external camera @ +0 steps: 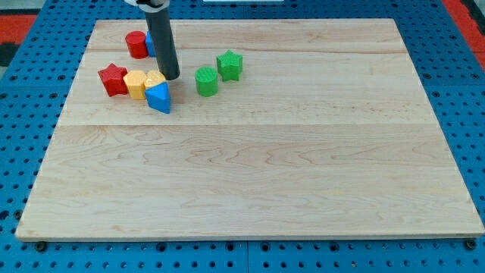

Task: Separate the green star and green circle

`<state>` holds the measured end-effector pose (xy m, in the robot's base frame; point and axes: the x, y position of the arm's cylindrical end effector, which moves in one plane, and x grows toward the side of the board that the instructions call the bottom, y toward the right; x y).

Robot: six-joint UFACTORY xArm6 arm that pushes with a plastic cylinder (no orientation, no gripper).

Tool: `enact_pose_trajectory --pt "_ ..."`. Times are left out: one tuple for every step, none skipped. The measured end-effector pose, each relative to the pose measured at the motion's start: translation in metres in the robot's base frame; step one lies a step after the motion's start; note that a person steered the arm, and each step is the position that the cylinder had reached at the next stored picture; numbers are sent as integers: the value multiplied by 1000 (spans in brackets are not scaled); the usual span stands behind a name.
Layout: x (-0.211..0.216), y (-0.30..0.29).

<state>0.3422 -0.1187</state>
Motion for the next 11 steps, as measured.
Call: enact_pose_trajectory --pt "3 7" --pt "10 24" --pt "11 69" --pt "-19 126" --pt "-54 124" --pt "9 129" --pt "10 69" --pt "-19 67" --pt "-20 57" --pt "-20 56" --pt "-20 65"
